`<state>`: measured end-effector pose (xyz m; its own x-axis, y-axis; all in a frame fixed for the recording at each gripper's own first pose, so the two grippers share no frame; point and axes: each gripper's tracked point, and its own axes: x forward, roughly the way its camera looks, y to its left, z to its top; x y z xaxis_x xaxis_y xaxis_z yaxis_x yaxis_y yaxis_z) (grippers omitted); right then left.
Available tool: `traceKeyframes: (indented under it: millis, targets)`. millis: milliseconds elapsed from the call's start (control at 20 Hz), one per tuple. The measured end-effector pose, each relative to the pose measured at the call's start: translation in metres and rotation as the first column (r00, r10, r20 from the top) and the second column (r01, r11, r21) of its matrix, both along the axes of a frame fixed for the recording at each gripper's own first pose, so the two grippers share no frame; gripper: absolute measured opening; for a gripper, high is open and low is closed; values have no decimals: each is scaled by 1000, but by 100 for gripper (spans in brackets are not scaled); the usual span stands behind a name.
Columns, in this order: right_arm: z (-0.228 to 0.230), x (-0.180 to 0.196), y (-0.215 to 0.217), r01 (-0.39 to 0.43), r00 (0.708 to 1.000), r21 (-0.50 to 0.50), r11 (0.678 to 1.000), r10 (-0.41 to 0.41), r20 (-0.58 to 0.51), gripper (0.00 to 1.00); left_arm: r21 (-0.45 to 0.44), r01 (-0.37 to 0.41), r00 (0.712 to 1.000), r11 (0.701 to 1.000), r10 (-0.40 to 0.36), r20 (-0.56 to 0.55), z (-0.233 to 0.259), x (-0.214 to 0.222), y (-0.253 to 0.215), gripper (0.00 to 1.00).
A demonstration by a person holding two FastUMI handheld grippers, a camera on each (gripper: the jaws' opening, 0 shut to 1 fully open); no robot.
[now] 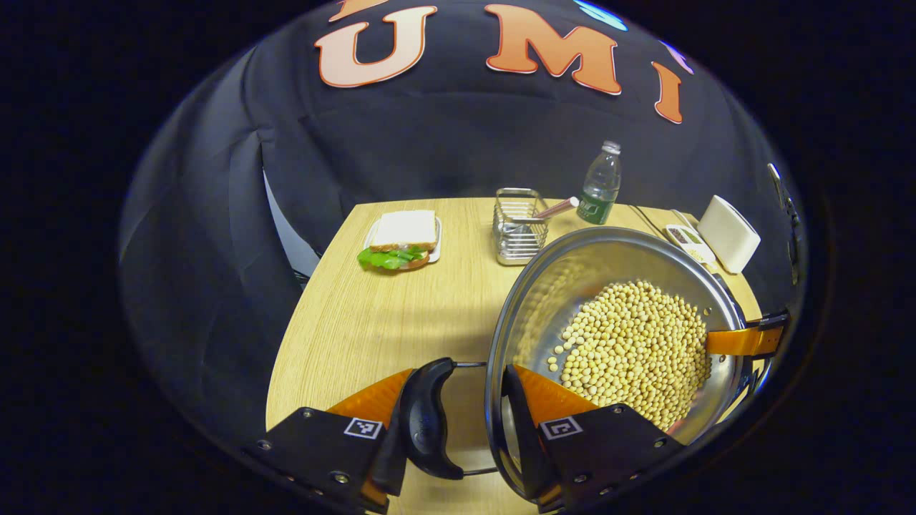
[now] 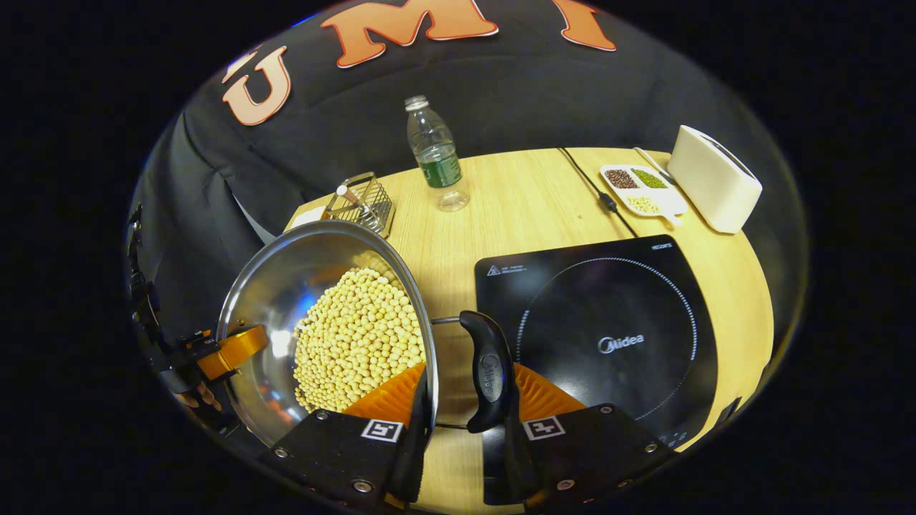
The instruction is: First push the handle of the pot to place it horizontally, then grasp the pot with both hands and set it on the induction cooktop.
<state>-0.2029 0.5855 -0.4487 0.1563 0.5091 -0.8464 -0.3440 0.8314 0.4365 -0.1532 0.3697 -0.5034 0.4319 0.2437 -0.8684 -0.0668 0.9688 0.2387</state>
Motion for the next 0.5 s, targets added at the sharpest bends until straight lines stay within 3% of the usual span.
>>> traceKeyframes:
  millis: [100, 500]
  targets:
    - [0, 0, 2, 7, 1000, 9, 1000, -7, 27, 47, 4, 5, 1000, 1000, -5, 14, -1, -3, 1, 67]
    - [5, 5, -5, 41, 997, 66, 997, -44, 57, 47, 31, 15, 998, 999, -17, 55, 5, -3, -2, 64]
